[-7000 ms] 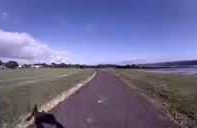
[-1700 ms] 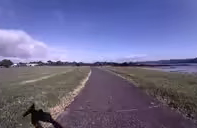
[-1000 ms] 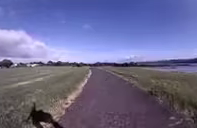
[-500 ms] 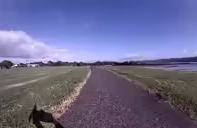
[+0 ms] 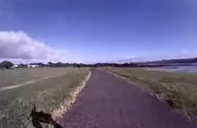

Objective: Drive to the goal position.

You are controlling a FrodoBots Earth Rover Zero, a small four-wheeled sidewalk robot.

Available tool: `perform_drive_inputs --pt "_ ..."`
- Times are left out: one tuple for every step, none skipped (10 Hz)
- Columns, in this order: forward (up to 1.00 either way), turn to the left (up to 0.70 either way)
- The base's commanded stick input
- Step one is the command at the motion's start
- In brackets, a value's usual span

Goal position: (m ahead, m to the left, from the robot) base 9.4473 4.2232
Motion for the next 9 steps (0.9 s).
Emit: perform_drive_inputs --pt "0.7 0.0" --pt "0.7 0.0" --pt "0.7 0.0" --pt "0.7 0.0" --pt "0.7 0.0" --pt "0.7 0.0" --pt "0.7 0.0" --pt "0.7 0.0" --pt "0.7 0.0"
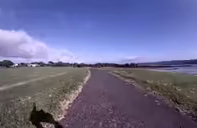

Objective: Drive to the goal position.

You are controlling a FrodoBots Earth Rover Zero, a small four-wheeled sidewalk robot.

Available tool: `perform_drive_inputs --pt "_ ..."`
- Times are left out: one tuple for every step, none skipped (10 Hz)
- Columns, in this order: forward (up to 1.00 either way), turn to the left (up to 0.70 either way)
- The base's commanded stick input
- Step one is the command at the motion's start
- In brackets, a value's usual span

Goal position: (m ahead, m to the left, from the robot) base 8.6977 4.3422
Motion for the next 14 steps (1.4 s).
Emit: perform_drive_inputs --pt "0.7 0.0" --pt "0.7 -0.06" --pt "0.7 -0.12" --pt "0.7 -0.14" --pt "0.7 -0.14" --pt "0.7 -0.14" --pt "0.7 -0.14" --pt "0.7 -0.12" --pt "0.7 -0.06" --pt "0.7 0.0" --pt "0.7 0.0" --pt "0.7 0.0" --pt "0.7 0.0" --pt "0.7 0.0"
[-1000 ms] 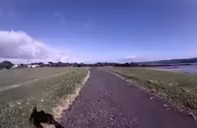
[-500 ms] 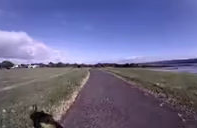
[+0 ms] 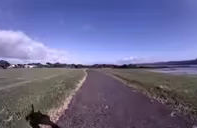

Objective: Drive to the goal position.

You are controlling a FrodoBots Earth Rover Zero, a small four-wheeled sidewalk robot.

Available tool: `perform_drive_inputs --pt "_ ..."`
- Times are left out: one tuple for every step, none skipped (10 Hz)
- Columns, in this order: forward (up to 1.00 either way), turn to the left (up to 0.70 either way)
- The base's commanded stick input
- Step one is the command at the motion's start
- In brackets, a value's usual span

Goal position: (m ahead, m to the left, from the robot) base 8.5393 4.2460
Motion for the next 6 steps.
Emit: perform_drive_inputs --pt "0.7 0.0" --pt "0.7 0.0" --pt "0.7 0.0" --pt "0.7 0.0" --pt "0.7 0.0" --pt "0.7 0.0"
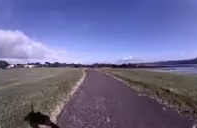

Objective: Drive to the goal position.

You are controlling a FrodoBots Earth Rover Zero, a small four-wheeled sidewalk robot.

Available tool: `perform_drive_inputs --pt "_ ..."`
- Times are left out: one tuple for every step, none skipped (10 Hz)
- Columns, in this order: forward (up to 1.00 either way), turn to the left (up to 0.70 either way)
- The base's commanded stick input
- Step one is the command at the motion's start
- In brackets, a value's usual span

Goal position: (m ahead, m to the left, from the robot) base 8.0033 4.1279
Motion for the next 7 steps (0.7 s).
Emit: perform_drive_inputs --pt "0.7 0.0" --pt "0.7 0.0" --pt "0.7 0.0" --pt "0.7 0.0" --pt "0.7 0.0" --pt "0.7 0.0" --pt "0.7 0.0"
